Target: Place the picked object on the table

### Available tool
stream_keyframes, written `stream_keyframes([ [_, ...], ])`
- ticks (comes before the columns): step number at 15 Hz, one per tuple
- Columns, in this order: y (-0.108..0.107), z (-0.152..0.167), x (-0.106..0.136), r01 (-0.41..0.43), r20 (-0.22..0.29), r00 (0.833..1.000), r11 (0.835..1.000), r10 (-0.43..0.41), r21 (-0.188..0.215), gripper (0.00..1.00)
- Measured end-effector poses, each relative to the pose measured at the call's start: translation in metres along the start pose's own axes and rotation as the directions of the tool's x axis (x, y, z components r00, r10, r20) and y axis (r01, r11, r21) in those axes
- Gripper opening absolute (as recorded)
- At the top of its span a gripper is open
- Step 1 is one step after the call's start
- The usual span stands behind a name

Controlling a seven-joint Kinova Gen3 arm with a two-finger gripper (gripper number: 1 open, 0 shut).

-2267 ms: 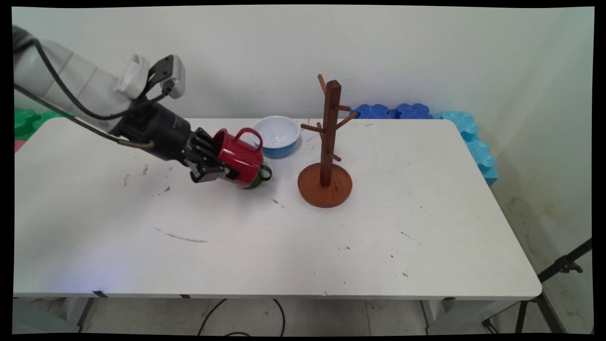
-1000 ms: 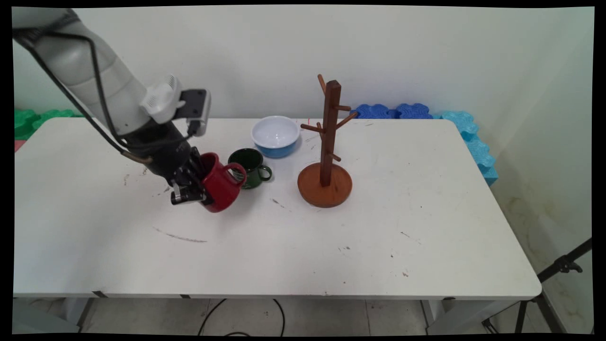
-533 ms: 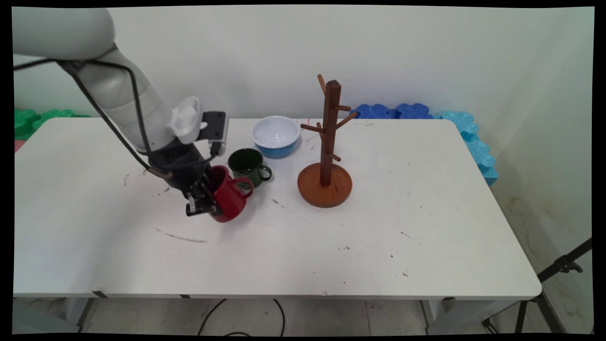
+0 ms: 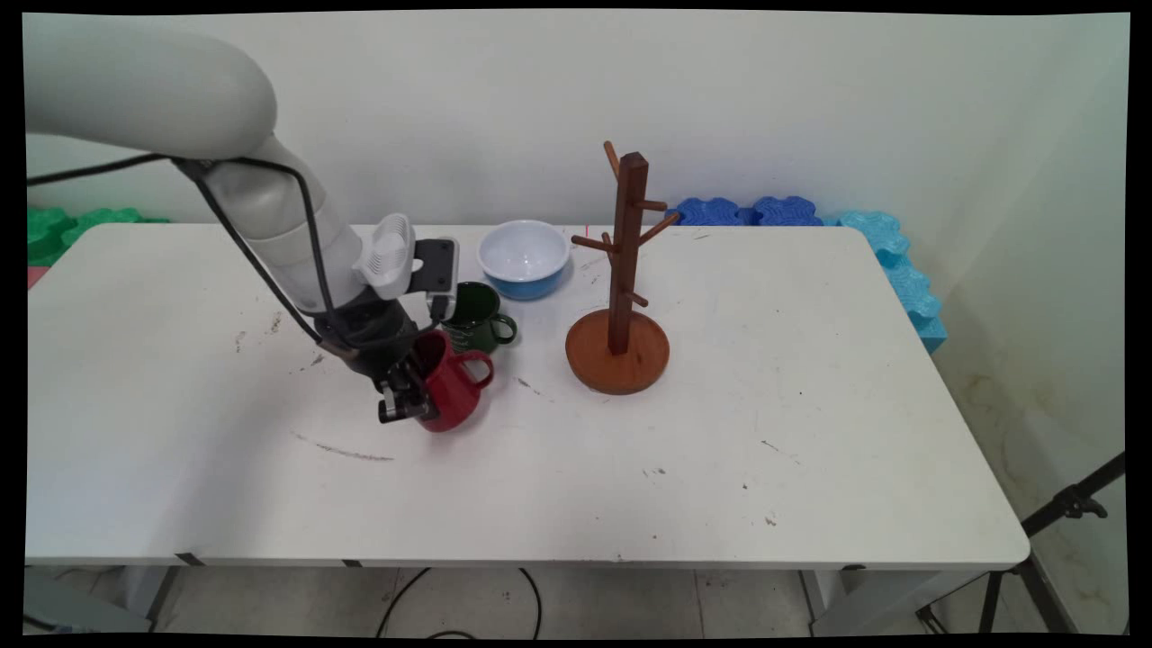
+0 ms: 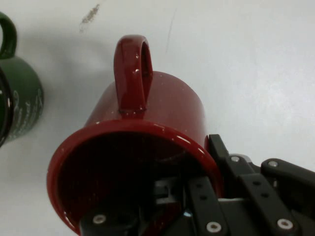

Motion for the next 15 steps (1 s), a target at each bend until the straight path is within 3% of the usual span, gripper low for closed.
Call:
stream_keyframes([
  [10, -0.004, 0.022, 0.006, 0.003, 0.006, 1.000, 1.000, -0.003, 0.004, 0.00],
  [11, -0.004, 0.023, 0.007, 0.005, 0.002, 1.000, 1.000, -0.005, 0.004, 1.00],
  [15, -0.002, 0.027, 0.011, 0.011, -0.018, 1.000, 1.000, -0.011, -0.006, 1.00],
])
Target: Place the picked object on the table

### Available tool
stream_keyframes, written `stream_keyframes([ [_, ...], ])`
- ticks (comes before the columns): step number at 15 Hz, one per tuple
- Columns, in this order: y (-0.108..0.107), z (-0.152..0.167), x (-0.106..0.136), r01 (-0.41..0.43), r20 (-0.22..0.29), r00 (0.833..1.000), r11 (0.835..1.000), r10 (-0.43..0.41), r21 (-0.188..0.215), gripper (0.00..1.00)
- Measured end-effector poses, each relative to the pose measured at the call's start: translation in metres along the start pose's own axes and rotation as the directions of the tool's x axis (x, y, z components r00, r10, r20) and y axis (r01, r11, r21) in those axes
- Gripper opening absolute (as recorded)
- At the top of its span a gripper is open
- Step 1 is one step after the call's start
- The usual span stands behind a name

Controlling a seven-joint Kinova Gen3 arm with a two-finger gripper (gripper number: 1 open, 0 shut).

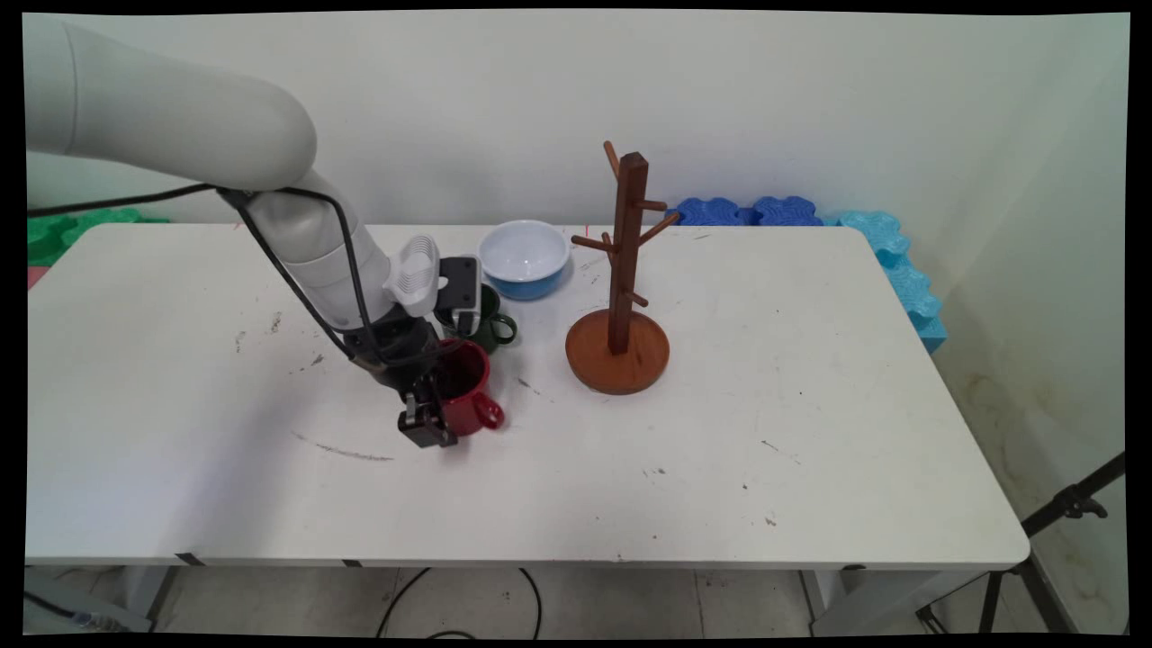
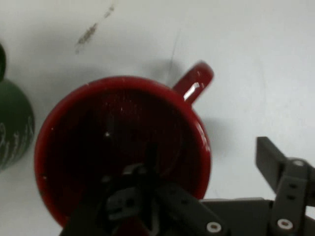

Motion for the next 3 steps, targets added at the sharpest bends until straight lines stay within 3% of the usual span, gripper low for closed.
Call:
stream_keyframes([
  [3, 0.0010, -0.0005, 0.0031, 0.013, -0.030, 0.999, 1.000, -0.013, -0.010, 1.00],
])
